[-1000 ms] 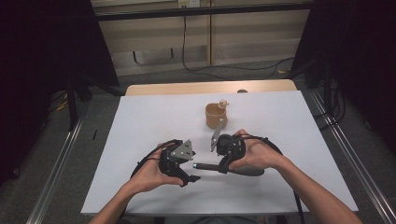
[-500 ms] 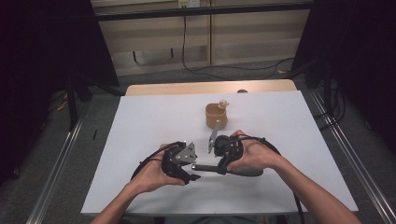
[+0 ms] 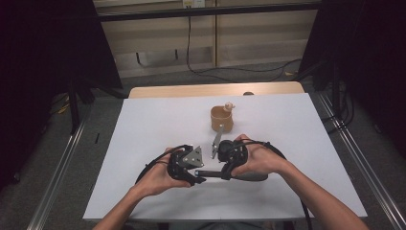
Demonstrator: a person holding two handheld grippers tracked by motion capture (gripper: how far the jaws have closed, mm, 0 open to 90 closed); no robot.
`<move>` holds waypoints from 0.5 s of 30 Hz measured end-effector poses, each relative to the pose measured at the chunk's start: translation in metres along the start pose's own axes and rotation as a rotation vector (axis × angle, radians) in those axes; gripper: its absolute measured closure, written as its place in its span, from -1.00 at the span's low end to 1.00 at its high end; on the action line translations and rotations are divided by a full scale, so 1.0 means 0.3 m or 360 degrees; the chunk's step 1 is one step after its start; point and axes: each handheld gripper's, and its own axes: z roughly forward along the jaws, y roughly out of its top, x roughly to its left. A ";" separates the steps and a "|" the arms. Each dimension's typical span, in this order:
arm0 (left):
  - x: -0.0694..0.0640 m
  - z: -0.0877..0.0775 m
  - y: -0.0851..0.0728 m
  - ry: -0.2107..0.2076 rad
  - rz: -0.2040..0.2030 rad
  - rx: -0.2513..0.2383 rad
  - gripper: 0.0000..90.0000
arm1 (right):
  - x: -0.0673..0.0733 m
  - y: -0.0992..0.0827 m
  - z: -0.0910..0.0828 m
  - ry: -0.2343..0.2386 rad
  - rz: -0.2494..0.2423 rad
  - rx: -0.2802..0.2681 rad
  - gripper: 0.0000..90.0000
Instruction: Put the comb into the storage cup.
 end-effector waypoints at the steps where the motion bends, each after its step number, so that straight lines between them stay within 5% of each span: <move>1: 0.001 -0.002 0.001 -0.0013 -0.0006 -0.0004 0.10 | -0.001 0.000 0.001 0.0005 -0.0014 -0.0005 0.62; 15: 0.004 0.001 0.013 -0.0102 -0.0004 -0.0032 0.37 | 0.005 0.000 -0.003 0.0015 -0.0046 -0.0034 0.62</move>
